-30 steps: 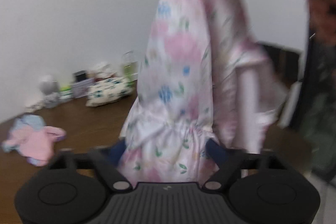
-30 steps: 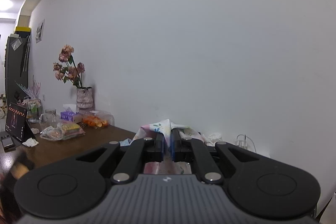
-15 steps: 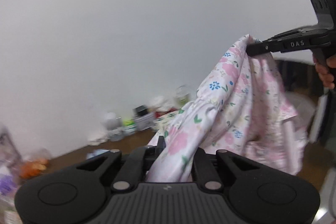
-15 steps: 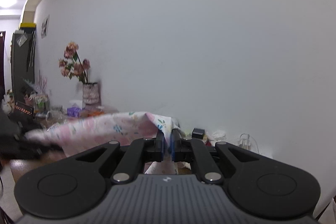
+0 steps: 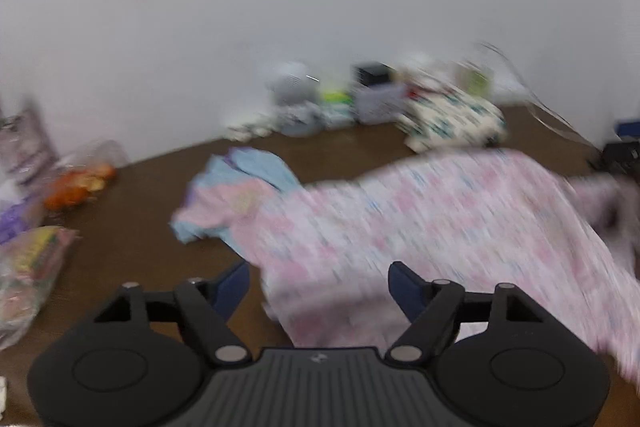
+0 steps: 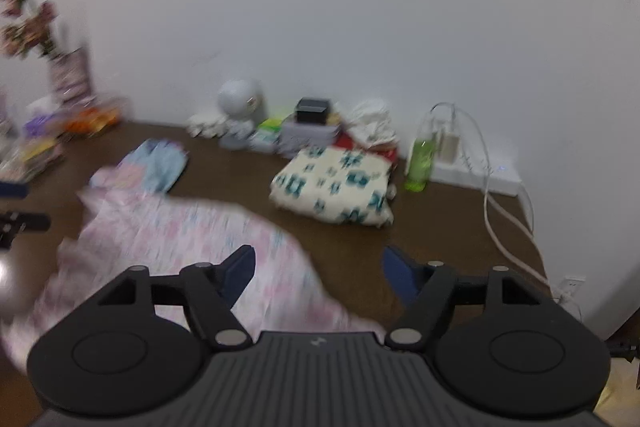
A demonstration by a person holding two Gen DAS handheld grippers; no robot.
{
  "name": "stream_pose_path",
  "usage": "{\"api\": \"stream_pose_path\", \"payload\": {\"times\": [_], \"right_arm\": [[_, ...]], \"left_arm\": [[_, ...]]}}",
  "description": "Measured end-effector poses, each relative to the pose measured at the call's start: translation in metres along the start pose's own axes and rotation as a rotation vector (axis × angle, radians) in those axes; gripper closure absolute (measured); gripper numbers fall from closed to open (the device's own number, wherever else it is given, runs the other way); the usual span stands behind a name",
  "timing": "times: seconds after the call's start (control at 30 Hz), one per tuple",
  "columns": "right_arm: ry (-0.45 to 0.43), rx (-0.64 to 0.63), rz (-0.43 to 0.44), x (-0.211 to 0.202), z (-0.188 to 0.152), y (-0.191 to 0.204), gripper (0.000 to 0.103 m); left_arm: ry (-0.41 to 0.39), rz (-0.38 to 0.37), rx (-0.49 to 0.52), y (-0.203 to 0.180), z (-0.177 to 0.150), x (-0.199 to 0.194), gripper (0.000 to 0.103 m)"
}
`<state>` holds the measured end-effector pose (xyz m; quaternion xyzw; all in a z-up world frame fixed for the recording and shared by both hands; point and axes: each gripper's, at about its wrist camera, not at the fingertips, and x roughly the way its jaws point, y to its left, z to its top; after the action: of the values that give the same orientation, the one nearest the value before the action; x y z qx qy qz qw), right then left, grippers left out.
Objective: Fold clothes
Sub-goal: 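Lift the dress with both grippers and shake it out, laying it flat, then open both grippers and release the dress onto the table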
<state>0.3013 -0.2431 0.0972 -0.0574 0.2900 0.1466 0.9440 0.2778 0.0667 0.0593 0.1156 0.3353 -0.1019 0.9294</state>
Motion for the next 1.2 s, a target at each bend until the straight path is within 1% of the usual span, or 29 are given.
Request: {"api": "stream_pose_path", "payload": {"times": [0.07,0.17,0.2,0.27,0.4,0.43,0.47,0.5,0.53,0.57,0.6,0.63,0.7,0.73,0.77,0.8,0.83,1.0,1.1,1.2], "right_arm": [[0.018,-0.033,0.05,-0.018,-0.022,0.001,0.031],[0.063,-0.107,0.121,-0.042,-0.057,0.017,0.03],[0.085,-0.136,0.139,-0.051,-0.07,0.024,0.03],[0.115,-0.152,0.145,-0.057,-0.089,0.035,0.03],[0.172,-0.174,0.15,-0.067,-0.126,0.057,0.03],[0.181,-0.175,0.138,-0.067,-0.132,0.06,0.033],[0.189,-0.171,0.117,-0.065,-0.136,0.062,0.04],[0.195,-0.161,0.103,-0.064,-0.14,0.063,0.044],[0.196,-0.15,0.094,-0.063,-0.142,0.063,0.054],[0.196,-0.14,0.084,-0.062,-0.145,0.064,0.06],[0.196,-0.137,0.073,-0.059,-0.146,0.063,0.062],[0.194,-0.135,0.062,-0.057,-0.148,0.063,0.067],[0.193,-0.14,0.043,-0.057,-0.15,0.063,0.079],[0.192,-0.141,0.035,-0.057,-0.15,0.061,0.09],[0.191,-0.137,0.028,-0.058,-0.151,0.058,0.096],[0.189,-0.133,0.022,-0.059,-0.151,0.055,0.098],[0.184,-0.129,0.006,-0.062,-0.151,0.051,0.099],[0.139,-0.06,-0.076,-0.088,-0.15,0.019,0.1],[0.125,-0.019,-0.072,-0.105,-0.154,0.005,0.1],[0.127,-0.007,-0.103,-0.118,-0.164,-0.003,0.1]], "left_arm": [[0.022,-0.077,0.074,-0.011,-0.02,-0.001,0.027],[0.057,-0.175,0.192,-0.03,-0.053,-0.006,0.027],[0.06,-0.18,0.225,-0.035,-0.065,-0.016,0.027],[0.062,-0.174,0.288,-0.045,-0.082,-0.021,0.027],[0.063,-0.1,0.352,-0.057,-0.099,-0.018,0.028],[0.059,-0.086,0.359,-0.058,-0.101,-0.018,0.028],[0.055,-0.077,0.362,-0.059,-0.102,-0.017,0.035],[0.048,-0.068,0.361,-0.059,-0.102,-0.016,0.043],[0.041,-0.06,0.361,-0.059,-0.103,-0.016,0.047],[0.034,-0.053,0.359,-0.059,-0.103,-0.016,0.056],[0.028,-0.052,0.354,-0.058,-0.102,-0.016,0.065],[0.023,-0.052,0.348,-0.058,-0.102,-0.016,0.07],[0.021,-0.054,0.331,-0.057,-0.102,-0.015,0.1],[0.018,-0.044,0.322,-0.057,-0.102,-0.016,0.1],[0.01,-0.024,0.315,-0.057,-0.102,-0.018,0.101],[0.003,-0.003,0.308,-0.057,-0.103,-0.021,0.102],[-0.007,0.013,0.301,-0.057,-0.103,-0.025,0.102],[-0.07,0.023,0.272,-0.053,-0.108,-0.059,0.102],[-0.078,0.01,0.268,-0.053,-0.116,-0.078,0.102],[-0.074,0.005,0.235,-0.047,-0.126,-0.092,0.102]]}}
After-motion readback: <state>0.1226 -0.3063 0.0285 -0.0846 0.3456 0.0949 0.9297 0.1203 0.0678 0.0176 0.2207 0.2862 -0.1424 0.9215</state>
